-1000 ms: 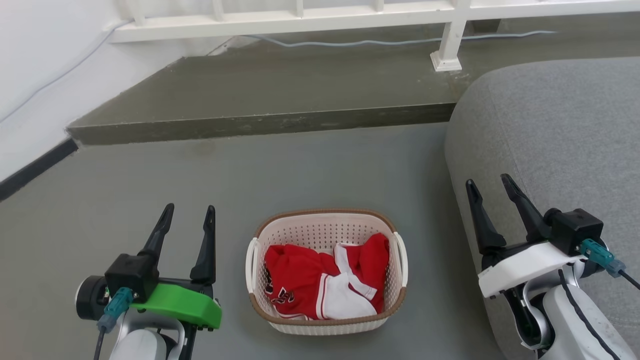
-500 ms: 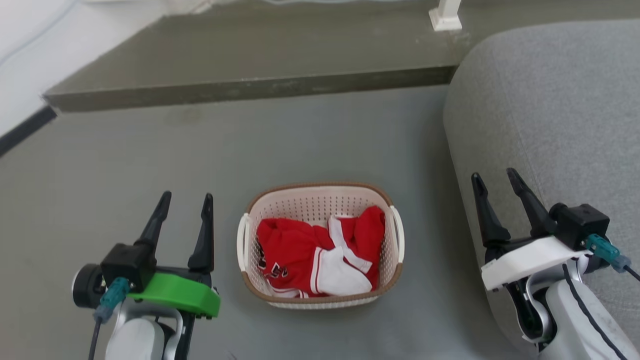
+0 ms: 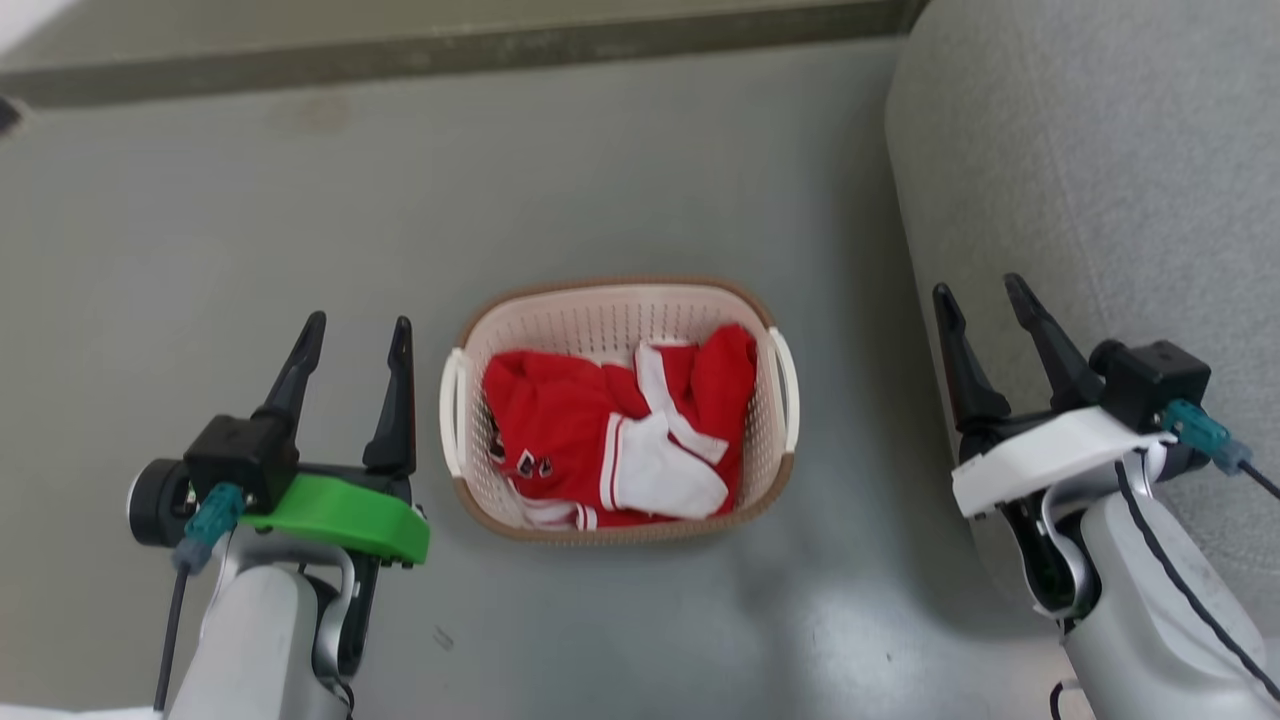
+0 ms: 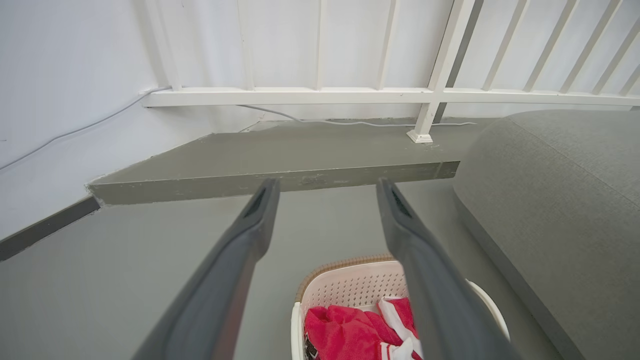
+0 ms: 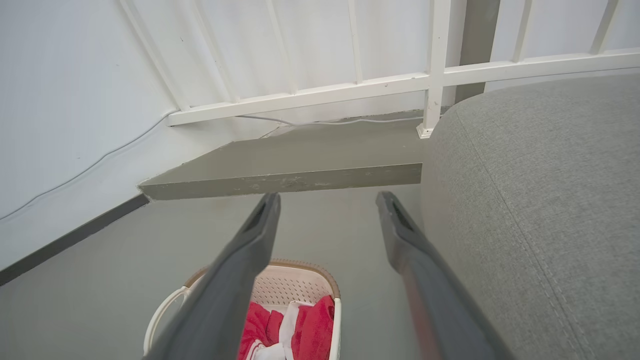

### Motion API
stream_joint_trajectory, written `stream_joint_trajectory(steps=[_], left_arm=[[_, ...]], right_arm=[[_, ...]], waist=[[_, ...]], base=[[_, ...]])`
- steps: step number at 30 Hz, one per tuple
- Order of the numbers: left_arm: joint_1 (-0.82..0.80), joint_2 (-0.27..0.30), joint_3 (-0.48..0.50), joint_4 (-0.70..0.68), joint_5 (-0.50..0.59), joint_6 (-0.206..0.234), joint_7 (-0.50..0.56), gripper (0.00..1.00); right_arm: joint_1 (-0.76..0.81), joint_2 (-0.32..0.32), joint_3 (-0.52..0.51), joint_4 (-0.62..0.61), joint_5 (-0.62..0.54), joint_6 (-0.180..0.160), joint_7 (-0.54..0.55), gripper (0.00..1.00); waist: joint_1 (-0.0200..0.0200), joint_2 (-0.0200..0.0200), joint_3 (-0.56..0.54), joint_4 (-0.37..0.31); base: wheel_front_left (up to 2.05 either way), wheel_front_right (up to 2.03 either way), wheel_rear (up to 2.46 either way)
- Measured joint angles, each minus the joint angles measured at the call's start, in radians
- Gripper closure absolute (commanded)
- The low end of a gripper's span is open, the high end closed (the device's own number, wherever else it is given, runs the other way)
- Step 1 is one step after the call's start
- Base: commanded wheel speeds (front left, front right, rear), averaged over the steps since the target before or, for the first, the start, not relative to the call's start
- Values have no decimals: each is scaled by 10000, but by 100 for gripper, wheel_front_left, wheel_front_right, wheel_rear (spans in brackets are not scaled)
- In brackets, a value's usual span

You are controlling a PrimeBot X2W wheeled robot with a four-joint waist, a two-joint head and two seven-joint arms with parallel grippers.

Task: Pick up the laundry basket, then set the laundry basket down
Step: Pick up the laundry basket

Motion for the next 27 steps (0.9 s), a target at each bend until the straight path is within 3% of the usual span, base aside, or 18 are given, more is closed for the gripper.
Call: stream_joint_trajectory(steps=[27], left_arm=[[-3506, -130, 88, 3862, -625, -213, 151, 0]], right_arm=[[-3735, 211, 516, 3758, -107, 441, 479, 0]], waist=[[1, 0, 3575, 52]], base=[[0, 0, 0]])
